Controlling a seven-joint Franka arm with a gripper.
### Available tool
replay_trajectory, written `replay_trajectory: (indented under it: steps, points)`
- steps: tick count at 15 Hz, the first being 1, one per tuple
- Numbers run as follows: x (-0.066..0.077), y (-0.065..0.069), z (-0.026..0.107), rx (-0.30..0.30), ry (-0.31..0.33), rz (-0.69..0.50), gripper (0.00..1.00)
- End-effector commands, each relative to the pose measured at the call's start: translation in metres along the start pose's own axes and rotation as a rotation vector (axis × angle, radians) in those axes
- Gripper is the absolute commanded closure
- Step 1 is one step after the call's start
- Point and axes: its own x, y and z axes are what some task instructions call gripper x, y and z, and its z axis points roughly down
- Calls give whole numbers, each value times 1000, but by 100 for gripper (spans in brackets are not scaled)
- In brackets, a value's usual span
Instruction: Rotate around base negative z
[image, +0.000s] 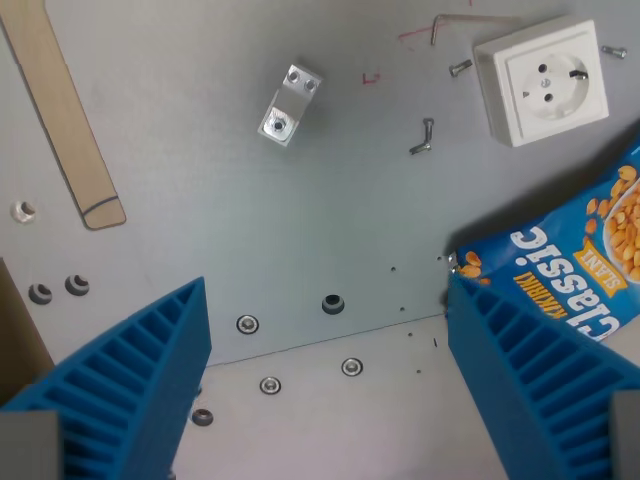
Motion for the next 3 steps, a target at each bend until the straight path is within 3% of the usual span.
replay_trajectory:
  steps: [1,3]
  points:
    - [0,0,-3,7,2,172,0]
    - [0,0,-3,7,2,199,0]
